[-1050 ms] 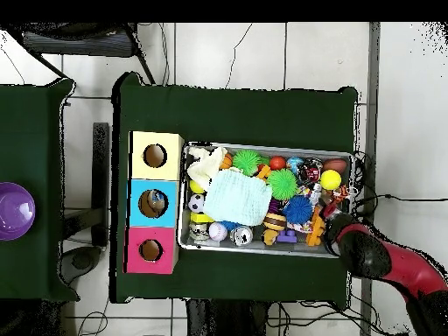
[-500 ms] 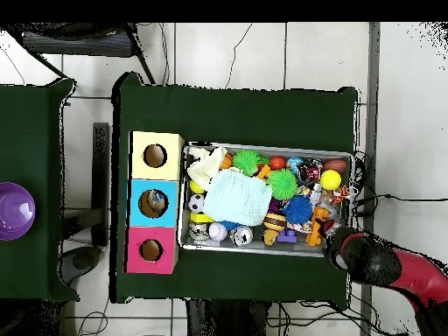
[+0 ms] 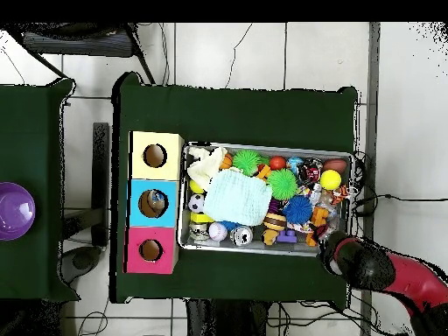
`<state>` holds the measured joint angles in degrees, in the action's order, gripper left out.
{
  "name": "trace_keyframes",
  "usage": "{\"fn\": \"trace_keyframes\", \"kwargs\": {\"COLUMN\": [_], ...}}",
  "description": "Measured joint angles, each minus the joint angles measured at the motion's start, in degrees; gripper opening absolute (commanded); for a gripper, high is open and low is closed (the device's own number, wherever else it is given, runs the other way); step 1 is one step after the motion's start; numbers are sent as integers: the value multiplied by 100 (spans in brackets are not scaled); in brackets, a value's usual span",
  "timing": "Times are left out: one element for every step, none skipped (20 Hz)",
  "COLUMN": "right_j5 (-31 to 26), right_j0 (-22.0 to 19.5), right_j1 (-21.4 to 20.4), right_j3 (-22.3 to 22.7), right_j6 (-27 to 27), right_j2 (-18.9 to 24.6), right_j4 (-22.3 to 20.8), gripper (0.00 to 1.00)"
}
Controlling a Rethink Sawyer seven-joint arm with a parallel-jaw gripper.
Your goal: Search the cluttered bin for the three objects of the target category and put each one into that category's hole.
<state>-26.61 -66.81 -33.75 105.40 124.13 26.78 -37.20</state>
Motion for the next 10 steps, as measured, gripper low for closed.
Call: {"fn": "trace_keyframes", "kwargs": {"right_j5": [22, 56, 86, 106, 122, 167, 201, 247, 293, 353], "right_j0": [4, 6, 8, 10, 12, 24, 41, 74, 107, 158], "right_j1": [-1, -3, -4, -4, -4, -1, 4, 23, 42, 77], "right_j3": [-1, -2, -1, -2, -2, -2, -3, -14, -25, -52], "right_j6": [0, 0, 0, 0, 0, 0, 0, 0, 0, 0], "right_j2": [0, 0, 0, -1, -1, -3, -12, -31, -51, -82], "right_j4": [-1, 0, -1, -2, -2, -1, -2, -4, -5, -26], "gripper": [100, 100, 100, 100, 100, 100, 100, 100, 100, 100]}}
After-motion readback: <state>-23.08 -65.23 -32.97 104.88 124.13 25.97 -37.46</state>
